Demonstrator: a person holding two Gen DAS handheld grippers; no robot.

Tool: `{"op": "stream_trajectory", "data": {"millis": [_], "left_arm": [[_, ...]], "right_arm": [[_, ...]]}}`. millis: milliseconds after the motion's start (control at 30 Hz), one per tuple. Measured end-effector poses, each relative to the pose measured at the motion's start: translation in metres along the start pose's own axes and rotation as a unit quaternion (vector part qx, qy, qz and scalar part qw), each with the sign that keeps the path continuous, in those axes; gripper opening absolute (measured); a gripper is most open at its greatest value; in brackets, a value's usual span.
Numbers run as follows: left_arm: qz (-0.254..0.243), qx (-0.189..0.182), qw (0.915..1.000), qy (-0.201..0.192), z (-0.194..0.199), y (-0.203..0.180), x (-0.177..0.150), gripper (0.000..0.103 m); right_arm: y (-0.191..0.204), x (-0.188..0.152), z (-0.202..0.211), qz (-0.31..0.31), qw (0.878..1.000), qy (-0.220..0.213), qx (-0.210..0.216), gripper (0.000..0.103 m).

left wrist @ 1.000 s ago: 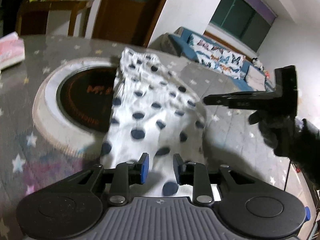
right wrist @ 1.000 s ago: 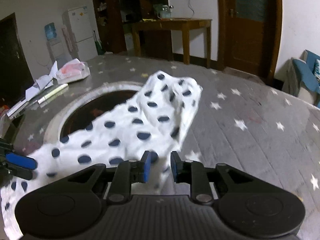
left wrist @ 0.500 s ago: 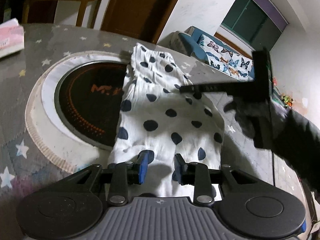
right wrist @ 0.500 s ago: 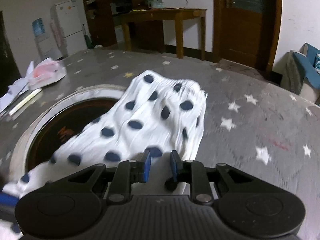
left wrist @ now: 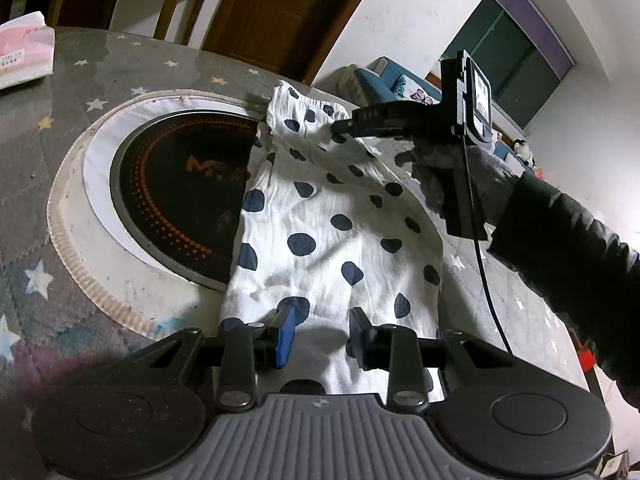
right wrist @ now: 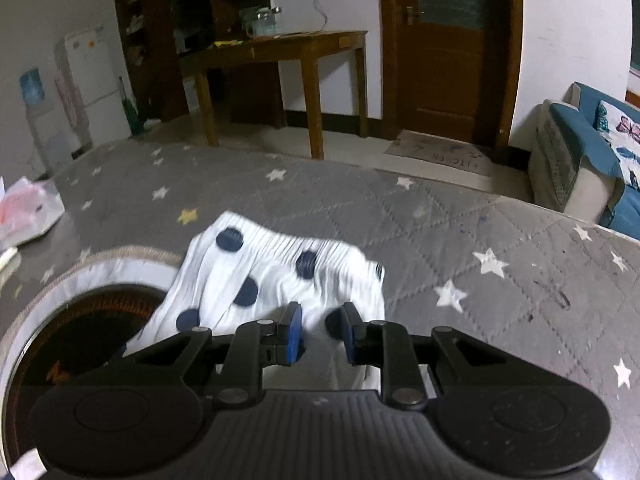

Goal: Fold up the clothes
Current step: 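Grasp the hem end of the stacked legs with the right gripper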

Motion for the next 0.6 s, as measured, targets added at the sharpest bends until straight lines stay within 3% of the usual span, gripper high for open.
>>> {"op": "stream_trajectory", "data": {"millis": [133, 267, 300, 333, 400, 600], "left_arm": [[0.002, -0.003, 1.0000, -0.002, 0.000, 0.001, -0.001, 0.033], [0.005, -0.004, 1.0000, -0.003, 0.001, 0.001, -0.002, 0.033], [0.005, -0.004, 1.0000, -0.003, 0.001, 0.001, -0.002, 0.033], [0.005, -0.004, 1.0000, -0.003, 0.001, 0.001, -0.002, 0.033], [0.005, -0.004, 1.0000, -0.003, 0.001, 0.001, -0.001, 0.033], [0.005, -0.003, 1.0000, -0.003, 0.001, 0.000, 0.000, 0.035]], "right_arm": [[-0.006, 0.005, -0.010, 0.013, 1.000, 0.000, -0.024, 0.021], [-0.015, 0.013, -0.013, -0.023, 1.000, -0.012, -0.014, 0.022], [-0.018, 0.015, -0.012, -0.031, 0.999, -0.016, -0.011, 0.026], [-0.021, 0.016, -0.012, -0.033, 0.999, -0.017, -0.011, 0.036], [-0.025, 0.013, -0.015, -0.035, 0.999, -0.010, -0.011, 0.044], [-0.034, 0.007, -0.018, -0.050, 0.999, -0.005, -0.001, 0.044]]}}
Point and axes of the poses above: each gripper's, at about its wrist camera, not at the fingertips, and z roughly against the way its jaws point, y to its left, x to its top, the point moved 3 cm from there along -z, roughly the way its jaws point, and after that the axes turned 10 degrees about -y, right-handed, at the moved point
